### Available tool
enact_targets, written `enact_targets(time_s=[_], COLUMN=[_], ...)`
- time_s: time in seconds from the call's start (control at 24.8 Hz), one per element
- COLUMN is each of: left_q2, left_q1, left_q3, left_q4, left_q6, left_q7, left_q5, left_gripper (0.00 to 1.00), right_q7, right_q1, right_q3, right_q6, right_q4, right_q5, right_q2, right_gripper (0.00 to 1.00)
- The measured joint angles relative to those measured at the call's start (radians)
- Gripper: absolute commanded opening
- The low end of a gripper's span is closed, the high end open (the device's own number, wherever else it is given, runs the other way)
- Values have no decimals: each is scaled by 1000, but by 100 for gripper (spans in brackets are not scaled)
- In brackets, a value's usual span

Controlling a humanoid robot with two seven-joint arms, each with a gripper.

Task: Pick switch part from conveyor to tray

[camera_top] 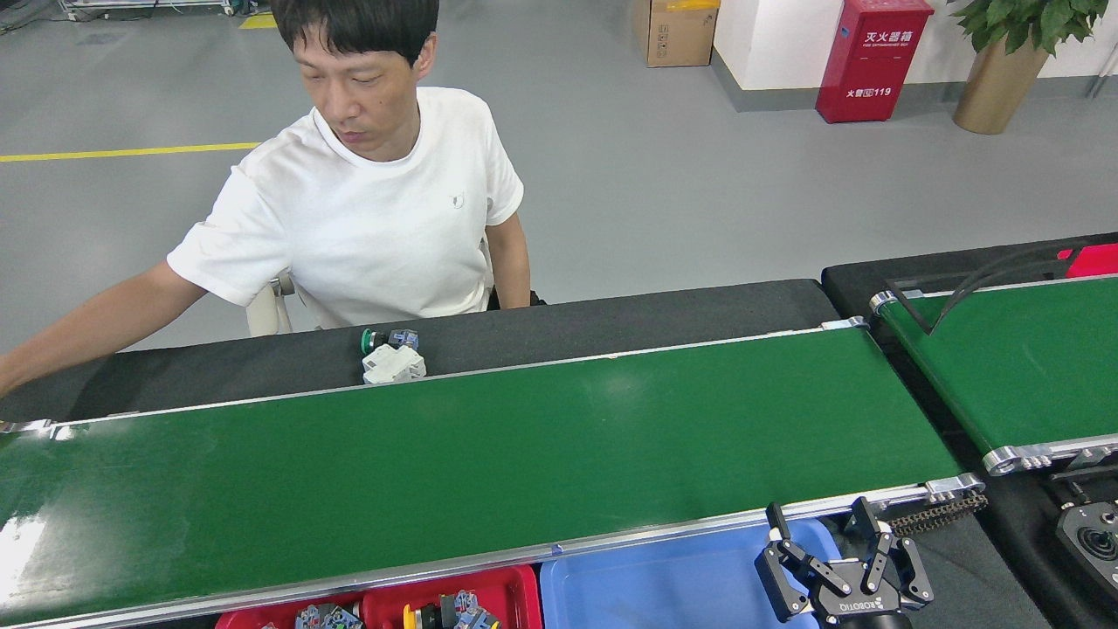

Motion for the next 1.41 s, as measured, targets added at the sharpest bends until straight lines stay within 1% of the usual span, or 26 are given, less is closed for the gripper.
enact_targets(time_s=[0.16, 0.32, 0.44, 0.52, 0.64, 0.8, 0.89, 0.97, 1.09, 1.17, 1.29, 1.41], left_q2=[0, 0, 2, 12, 31, 21, 33, 61, 89, 98, 98, 98], left_q1=[-27, -55, -135, -163, -179, -179, -182, -183, -194, -209, -213, -214], left_q3=[44, 50, 37, 12, -43, -70, -112, -182, -320, -385, -427, -433], left_q4=[37, 58, 92, 107, 113, 105, 98, 89, 87, 84, 71, 65], left_q6=[26, 32, 36, 37, 33, 28, 61, 119, 230, 298, 370, 405], left_q7=[-14, -26, -27, -28, -29, -29, -33, -30, -25, -23, -22, -22], left_q5=[1, 1, -7, -19, -24, -30, -29, -24, -17, -17, -18, -21], left_gripper=[100, 100, 100, 100, 100, 100, 100, 100, 100, 100, 100, 100], right_q7=[0, 0, 0, 0, 0, 0, 0, 0, 0, 0, 0, 0], right_q1=[0, 1, 3, 12, 18, 18, 18, 21, 29, 29, 29, 30], right_q3=[0, 0, -7, -20, -22, -22, -23, -27, -49, -59, -61, -61], right_q6=[0, 0, 0, 0, 0, -1, -1, -2, -5, -5, -5, -5], right_q4=[0, 0, 1, 2, 2, 0, 0, 0, 0, -1, -1, -1], right_q5=[0, 0, -1, -1, -3, -6, -7, -8, -8, -8, -9, -9], right_q2=[0, 0, 0, 0, 1, 7, 9, 9, 9, 9, 9, 9], right_gripper=[99, 99, 99, 99, 99, 100, 100, 100, 100, 100, 100, 100])
